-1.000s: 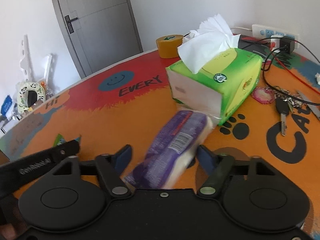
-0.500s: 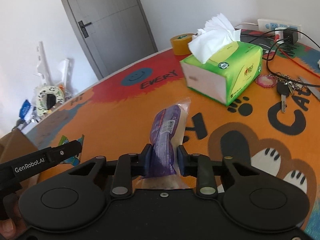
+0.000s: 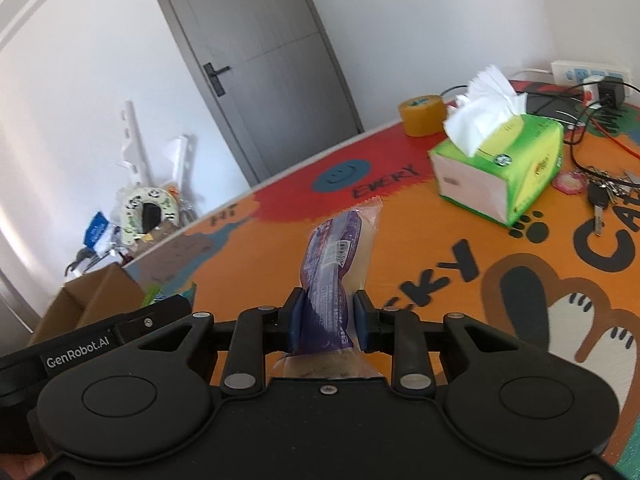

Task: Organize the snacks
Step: 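Carry both packets over the cardboard box and open both tools to drop them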

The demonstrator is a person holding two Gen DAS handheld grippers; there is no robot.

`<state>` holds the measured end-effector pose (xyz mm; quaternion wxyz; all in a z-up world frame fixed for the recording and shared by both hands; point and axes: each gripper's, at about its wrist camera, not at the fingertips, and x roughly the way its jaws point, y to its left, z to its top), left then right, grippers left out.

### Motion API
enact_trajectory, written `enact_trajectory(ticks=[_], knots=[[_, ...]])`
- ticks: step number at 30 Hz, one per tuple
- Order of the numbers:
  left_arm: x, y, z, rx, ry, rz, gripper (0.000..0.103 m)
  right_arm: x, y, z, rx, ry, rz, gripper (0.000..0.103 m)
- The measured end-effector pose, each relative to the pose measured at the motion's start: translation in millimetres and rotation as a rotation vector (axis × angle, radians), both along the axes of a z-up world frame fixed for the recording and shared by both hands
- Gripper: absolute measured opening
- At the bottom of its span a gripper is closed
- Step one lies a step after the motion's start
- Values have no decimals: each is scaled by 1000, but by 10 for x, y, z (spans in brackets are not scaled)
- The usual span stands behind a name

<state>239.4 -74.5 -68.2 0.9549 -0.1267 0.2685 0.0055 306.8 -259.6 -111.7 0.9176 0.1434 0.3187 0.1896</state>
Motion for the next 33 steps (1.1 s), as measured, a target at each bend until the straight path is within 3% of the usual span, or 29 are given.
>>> enact_trajectory(ticks=[33], knots=[[-719,962,495,-7,-108,197,34,-254,849,471,68,-107,232,27]])
